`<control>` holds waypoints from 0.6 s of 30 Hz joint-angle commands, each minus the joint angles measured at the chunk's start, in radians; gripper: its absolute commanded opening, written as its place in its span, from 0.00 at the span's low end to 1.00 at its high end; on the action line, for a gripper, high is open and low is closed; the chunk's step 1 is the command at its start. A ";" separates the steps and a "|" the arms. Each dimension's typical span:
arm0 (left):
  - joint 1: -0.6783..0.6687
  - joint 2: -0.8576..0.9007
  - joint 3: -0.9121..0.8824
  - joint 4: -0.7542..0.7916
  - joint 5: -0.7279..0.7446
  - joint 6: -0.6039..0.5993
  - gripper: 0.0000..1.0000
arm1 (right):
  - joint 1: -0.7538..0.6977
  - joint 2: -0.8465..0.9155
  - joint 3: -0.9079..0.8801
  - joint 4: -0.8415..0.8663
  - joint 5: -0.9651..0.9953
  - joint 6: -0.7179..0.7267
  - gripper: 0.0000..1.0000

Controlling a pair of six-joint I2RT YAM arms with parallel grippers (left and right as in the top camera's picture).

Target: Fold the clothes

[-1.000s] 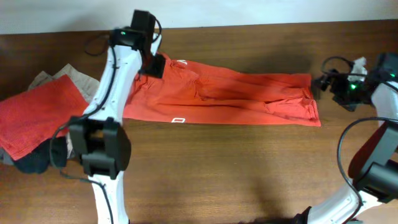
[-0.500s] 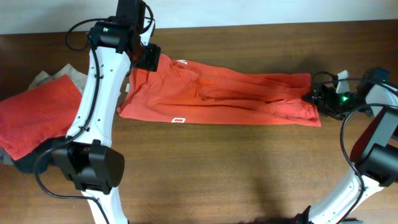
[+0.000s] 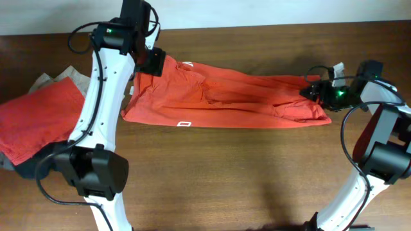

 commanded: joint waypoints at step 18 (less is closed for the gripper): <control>0.001 -0.148 0.013 -0.021 -0.132 0.009 0.66 | 0.022 0.030 -0.018 -0.003 0.037 0.150 0.04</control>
